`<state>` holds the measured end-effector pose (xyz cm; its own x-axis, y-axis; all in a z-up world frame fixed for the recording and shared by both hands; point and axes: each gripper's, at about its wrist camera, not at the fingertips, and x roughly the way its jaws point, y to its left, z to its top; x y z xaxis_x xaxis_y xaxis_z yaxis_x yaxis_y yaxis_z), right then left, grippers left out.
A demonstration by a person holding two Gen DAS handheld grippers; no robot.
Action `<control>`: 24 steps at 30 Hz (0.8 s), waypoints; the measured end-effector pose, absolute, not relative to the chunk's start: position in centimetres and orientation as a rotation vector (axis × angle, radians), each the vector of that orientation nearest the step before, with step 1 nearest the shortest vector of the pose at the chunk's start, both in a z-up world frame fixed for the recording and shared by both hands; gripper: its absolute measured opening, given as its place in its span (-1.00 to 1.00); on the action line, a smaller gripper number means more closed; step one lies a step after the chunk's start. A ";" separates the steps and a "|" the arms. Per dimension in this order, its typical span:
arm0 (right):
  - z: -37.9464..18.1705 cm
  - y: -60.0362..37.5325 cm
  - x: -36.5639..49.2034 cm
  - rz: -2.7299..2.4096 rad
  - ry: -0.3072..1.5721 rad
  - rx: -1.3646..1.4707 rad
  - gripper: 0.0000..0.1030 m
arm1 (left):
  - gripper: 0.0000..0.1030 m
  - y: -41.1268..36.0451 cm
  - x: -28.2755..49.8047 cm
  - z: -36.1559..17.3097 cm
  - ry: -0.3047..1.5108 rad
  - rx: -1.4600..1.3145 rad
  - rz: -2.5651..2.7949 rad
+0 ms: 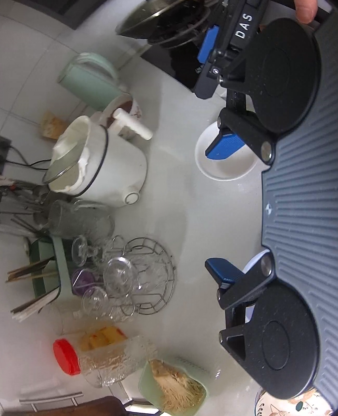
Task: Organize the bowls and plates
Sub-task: 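Bring both grippers to the white bowl rim and close them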
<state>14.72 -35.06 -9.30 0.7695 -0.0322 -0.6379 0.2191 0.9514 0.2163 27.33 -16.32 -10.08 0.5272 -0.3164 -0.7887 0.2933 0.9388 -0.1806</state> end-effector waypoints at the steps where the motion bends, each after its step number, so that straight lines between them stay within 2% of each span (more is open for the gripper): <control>1: -9.5 -35.4 14.6 -0.149 0.682 0.291 0.73 | 0.67 -16.7 27.4 -10.4 0.959 -0.025 -0.371; 18: -15.3 -38.0 14.3 -0.143 0.766 0.285 0.71 | 0.64 -21.8 29.7 -16.1 1.048 0.015 -0.388; 24: -16.8 -38.2 14.5 -0.131 0.775 0.283 0.55 | 0.64 -22.7 30.3 -17.8 1.070 0.021 -0.390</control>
